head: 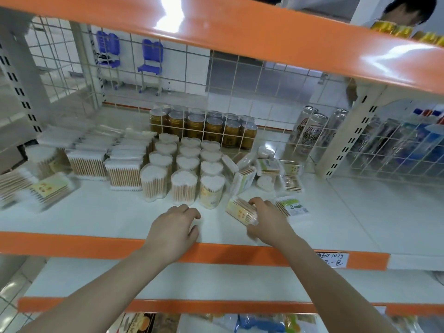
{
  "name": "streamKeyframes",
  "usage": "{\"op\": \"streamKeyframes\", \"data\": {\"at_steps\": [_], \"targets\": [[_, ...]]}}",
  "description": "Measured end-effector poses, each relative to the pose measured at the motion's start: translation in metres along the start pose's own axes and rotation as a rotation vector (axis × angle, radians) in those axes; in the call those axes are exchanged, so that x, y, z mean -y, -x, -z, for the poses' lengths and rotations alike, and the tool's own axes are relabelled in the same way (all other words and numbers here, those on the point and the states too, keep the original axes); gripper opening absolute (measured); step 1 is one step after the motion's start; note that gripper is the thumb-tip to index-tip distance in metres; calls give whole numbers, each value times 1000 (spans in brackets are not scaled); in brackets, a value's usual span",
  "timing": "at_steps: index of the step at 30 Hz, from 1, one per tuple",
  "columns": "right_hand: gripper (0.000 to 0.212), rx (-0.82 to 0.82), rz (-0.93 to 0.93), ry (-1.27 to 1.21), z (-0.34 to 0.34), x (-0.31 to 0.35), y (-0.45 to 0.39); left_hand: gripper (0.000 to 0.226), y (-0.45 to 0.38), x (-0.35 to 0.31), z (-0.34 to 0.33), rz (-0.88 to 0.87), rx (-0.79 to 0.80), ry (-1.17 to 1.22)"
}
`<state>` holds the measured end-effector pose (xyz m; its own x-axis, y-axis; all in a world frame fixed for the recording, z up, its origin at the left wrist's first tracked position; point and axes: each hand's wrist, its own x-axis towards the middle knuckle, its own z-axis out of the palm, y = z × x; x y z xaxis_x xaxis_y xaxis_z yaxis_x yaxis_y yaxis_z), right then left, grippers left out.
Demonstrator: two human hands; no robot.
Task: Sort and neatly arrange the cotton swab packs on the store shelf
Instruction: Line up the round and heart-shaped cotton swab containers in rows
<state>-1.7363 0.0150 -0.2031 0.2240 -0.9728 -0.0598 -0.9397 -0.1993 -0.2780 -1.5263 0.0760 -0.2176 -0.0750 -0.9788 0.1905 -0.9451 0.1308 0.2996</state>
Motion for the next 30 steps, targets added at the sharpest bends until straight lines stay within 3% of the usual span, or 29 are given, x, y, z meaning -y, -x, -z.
{"op": "streamKeyframes", "data": {"at_steps": [11,20,27,30], "targets": [[53,-95,36,-281,32,0,8,40,-15,-13,3,-53,23,47],[38,-90,71,-391,54,9,3,74,-21,-31,-2,-72,66,26],[14,-91,116,-474,59,19,-4,69,-20,-35,-3,-57,64,98],[13,-101,119,-498,60,23,-6,61,-19,-32,-3,-53,47,156]]}}
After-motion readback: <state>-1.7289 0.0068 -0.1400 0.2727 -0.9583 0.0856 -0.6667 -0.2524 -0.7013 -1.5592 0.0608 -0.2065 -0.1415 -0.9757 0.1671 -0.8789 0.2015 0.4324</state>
